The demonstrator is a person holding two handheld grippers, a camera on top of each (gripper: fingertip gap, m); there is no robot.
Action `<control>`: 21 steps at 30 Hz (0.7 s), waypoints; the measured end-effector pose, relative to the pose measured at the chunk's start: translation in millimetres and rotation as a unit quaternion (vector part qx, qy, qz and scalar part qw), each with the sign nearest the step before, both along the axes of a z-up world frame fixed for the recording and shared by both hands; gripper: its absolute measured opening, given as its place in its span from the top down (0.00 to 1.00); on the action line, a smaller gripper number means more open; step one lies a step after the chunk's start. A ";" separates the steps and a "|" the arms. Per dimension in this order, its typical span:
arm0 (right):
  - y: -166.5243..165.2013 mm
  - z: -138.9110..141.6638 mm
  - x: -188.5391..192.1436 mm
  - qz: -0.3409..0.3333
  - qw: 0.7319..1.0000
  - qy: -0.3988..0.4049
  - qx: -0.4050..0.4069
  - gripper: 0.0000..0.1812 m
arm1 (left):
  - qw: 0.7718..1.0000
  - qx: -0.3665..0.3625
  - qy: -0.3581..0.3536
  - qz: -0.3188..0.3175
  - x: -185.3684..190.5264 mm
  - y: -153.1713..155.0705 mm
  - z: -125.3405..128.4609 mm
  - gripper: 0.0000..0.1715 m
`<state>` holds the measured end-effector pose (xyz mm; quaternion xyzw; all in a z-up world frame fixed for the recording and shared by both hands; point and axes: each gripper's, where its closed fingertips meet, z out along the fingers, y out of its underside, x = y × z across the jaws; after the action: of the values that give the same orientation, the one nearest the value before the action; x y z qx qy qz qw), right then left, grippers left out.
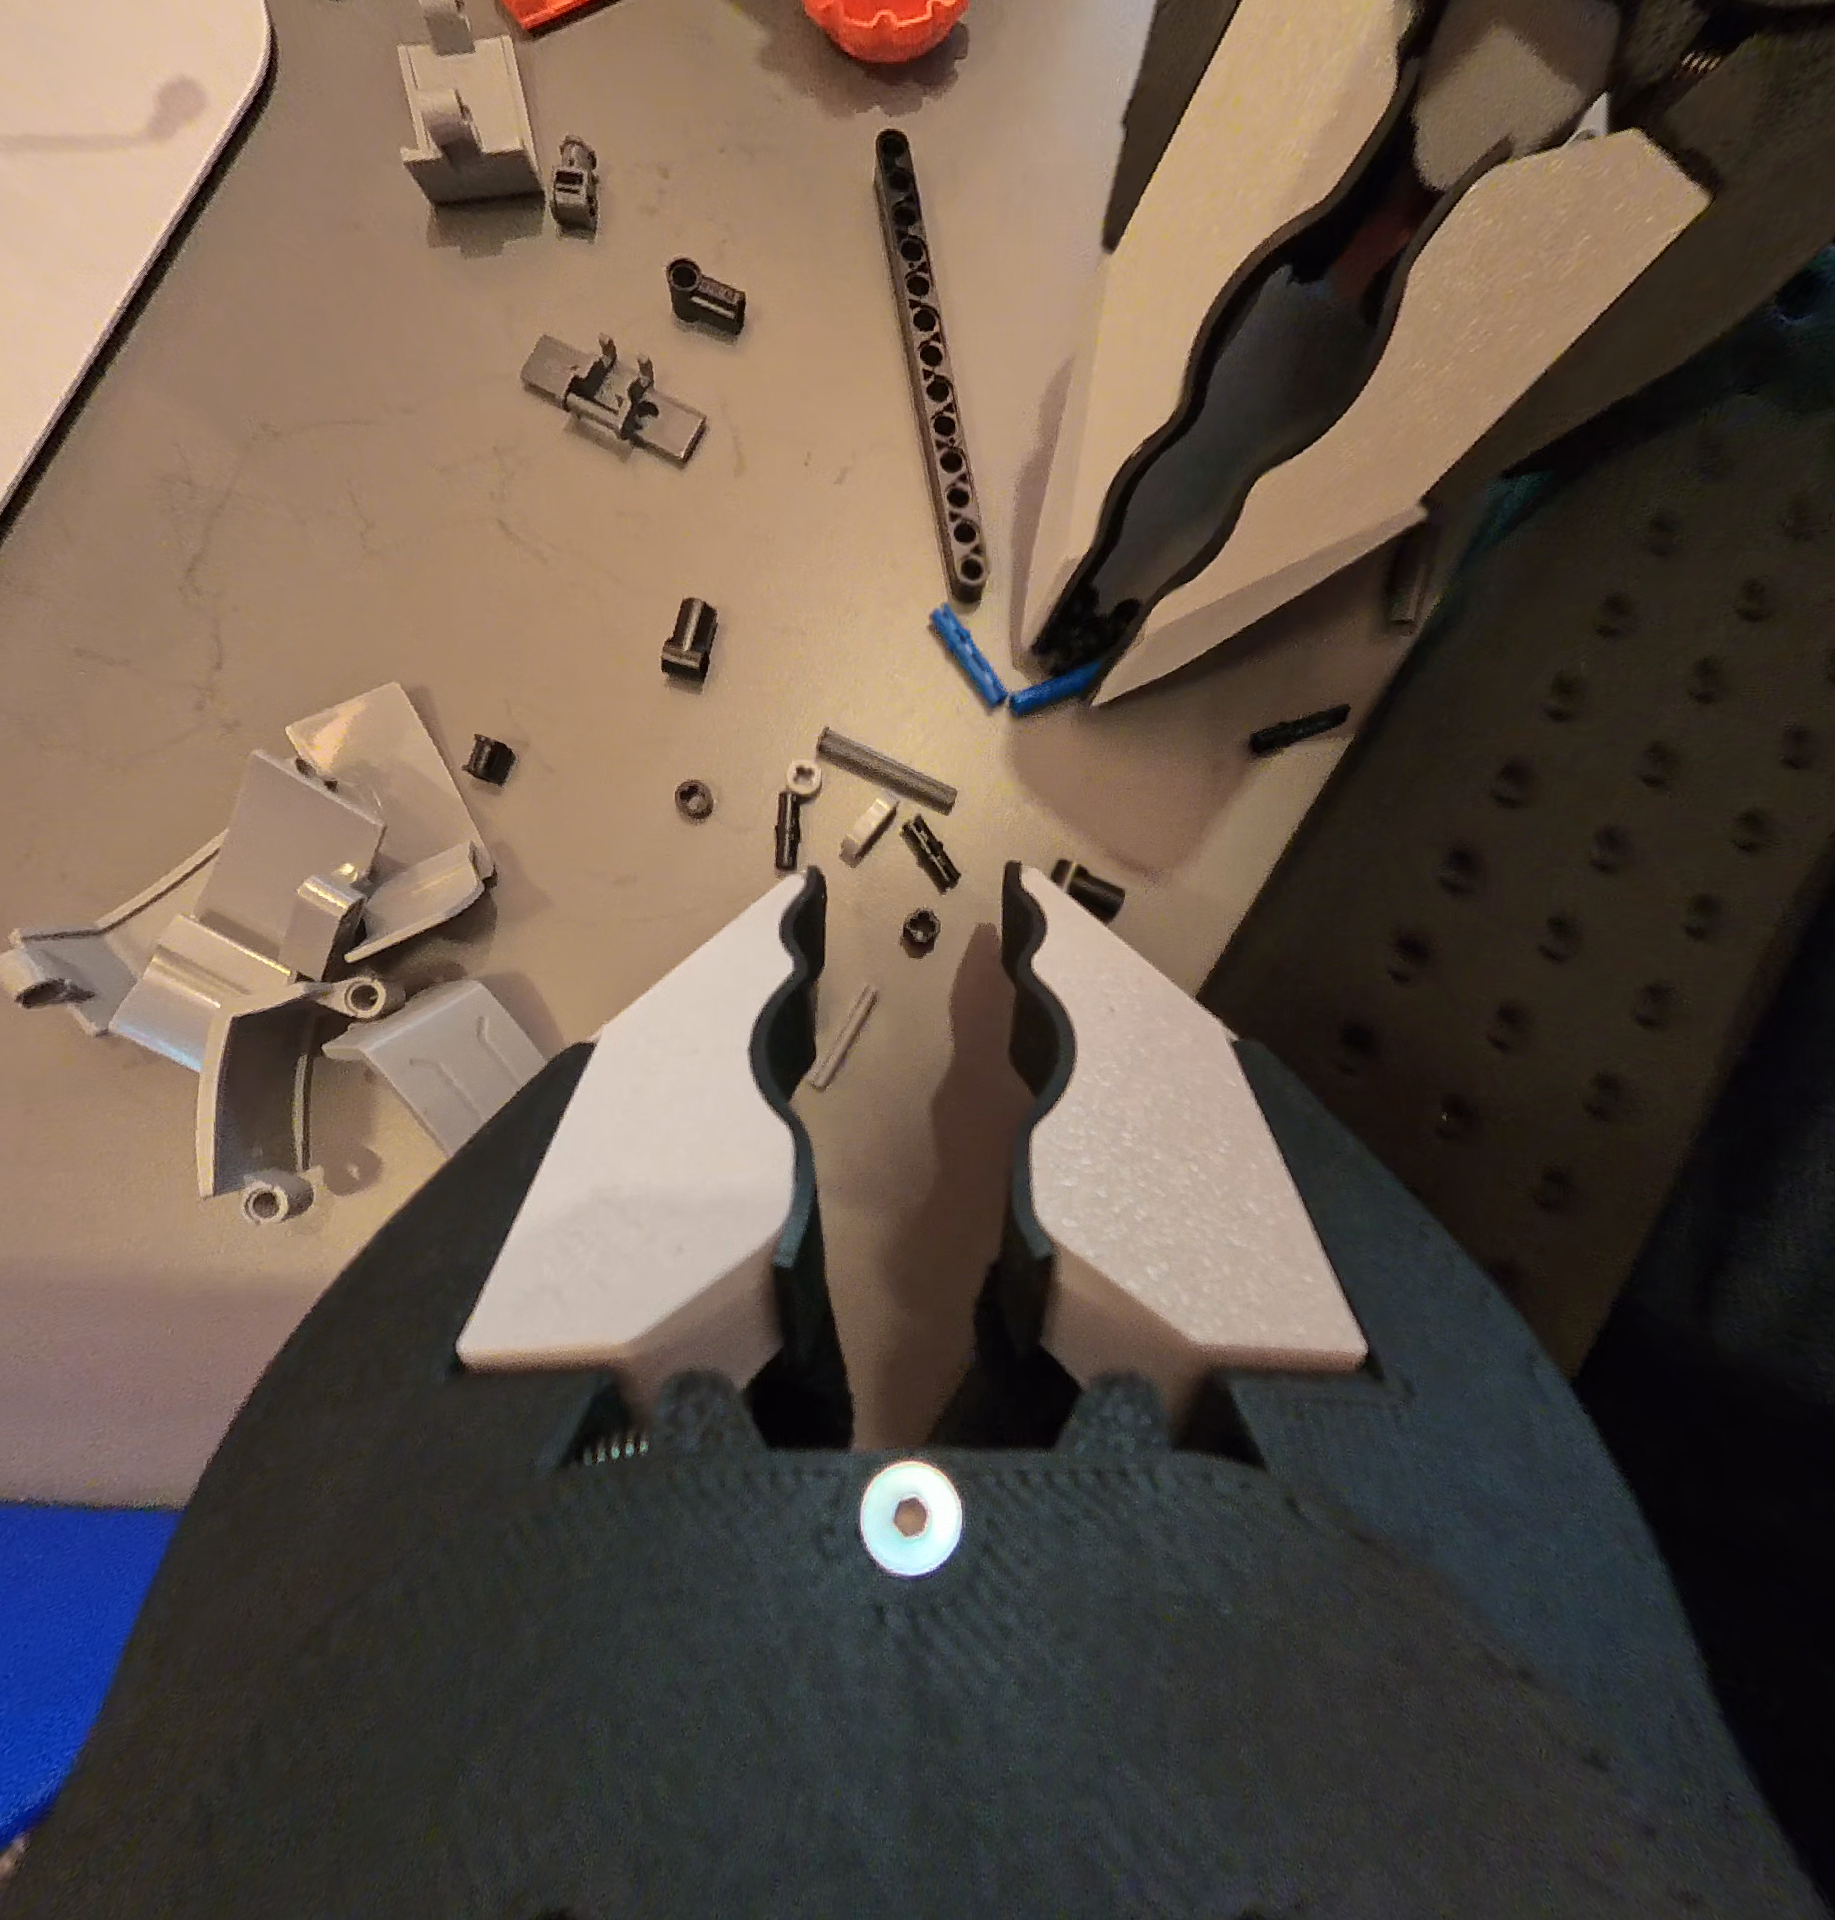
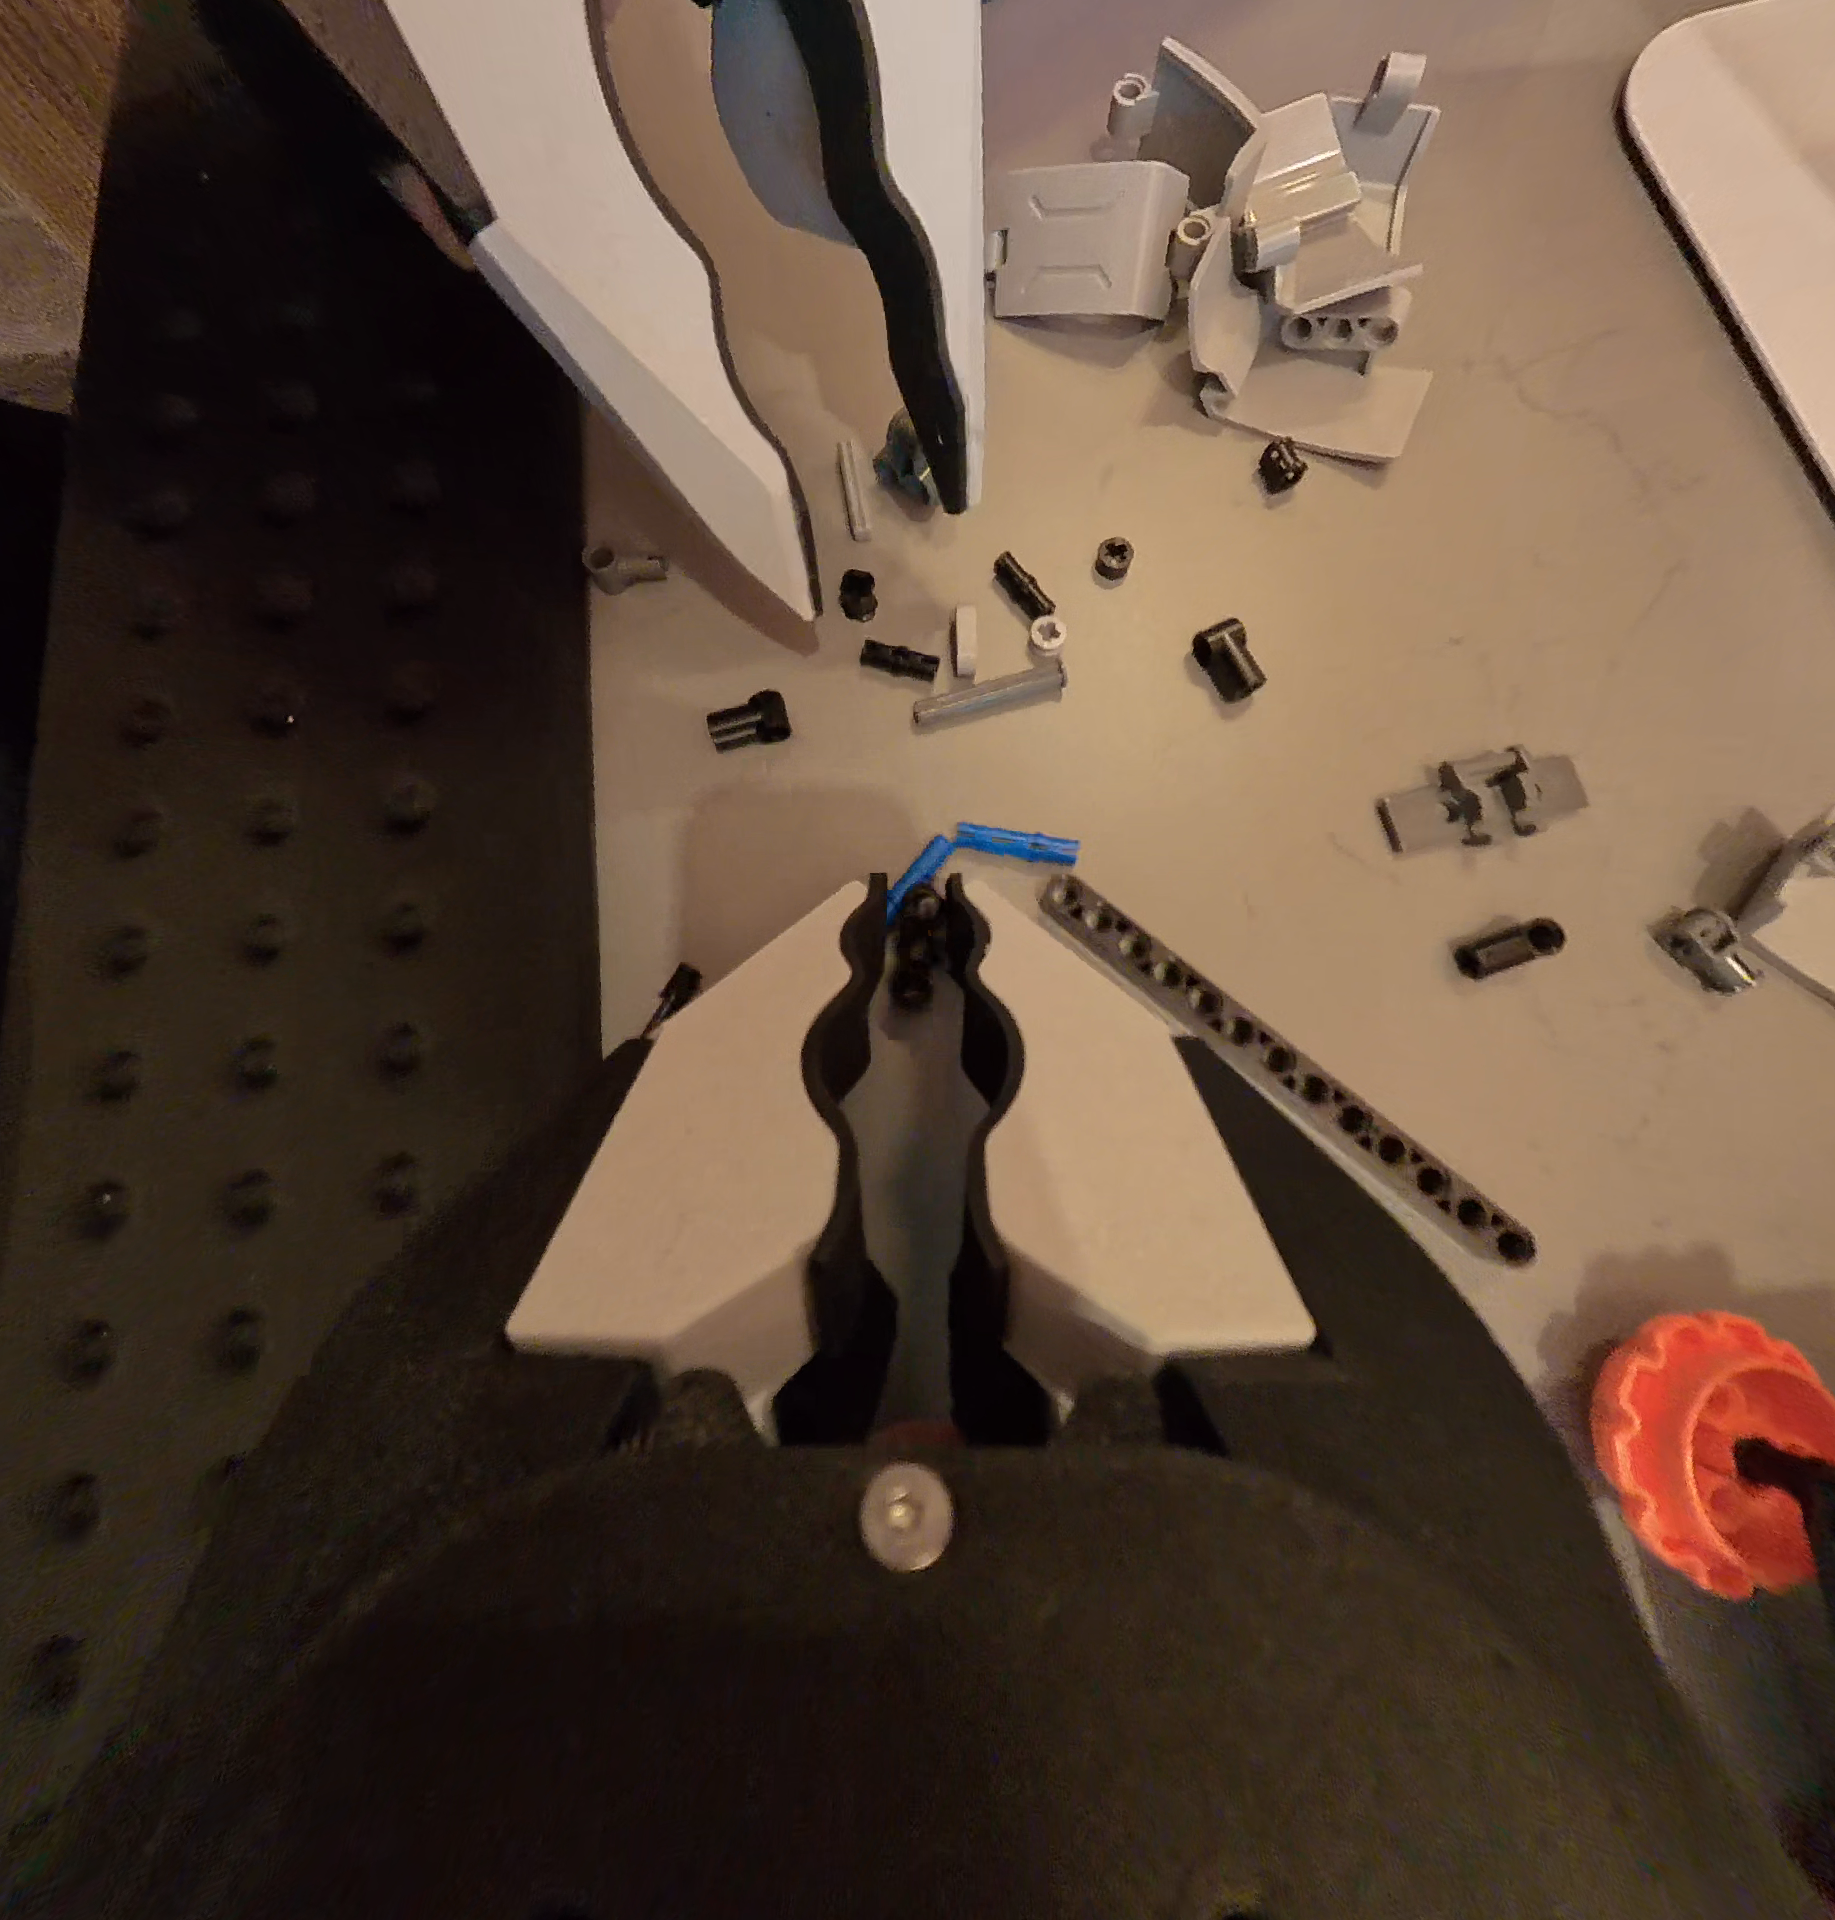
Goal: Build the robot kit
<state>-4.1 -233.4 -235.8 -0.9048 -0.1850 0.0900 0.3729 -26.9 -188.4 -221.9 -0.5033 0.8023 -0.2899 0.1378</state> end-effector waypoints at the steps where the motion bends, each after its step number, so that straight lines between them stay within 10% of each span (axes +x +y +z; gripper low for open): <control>1: -3.0 2.2 2.0 -0.003 1.000 0.003 0.003 0.97 | 1.000 0.000 -0.001 -0.002 1.4 -0.8 0.6 0.81; 21: -57.6 13.3 45.7 -0.075 0.997 0.034 0.012 0.93 | 1.000 0.002 0.000 -0.031 26.0 -27.3 -6.1 0.80</control>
<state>41.6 -290.9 -222.5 -0.9081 -0.1048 0.0898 0.3953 -1.0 -215.7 -228.0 -0.4776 0.8182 -0.2925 0.1301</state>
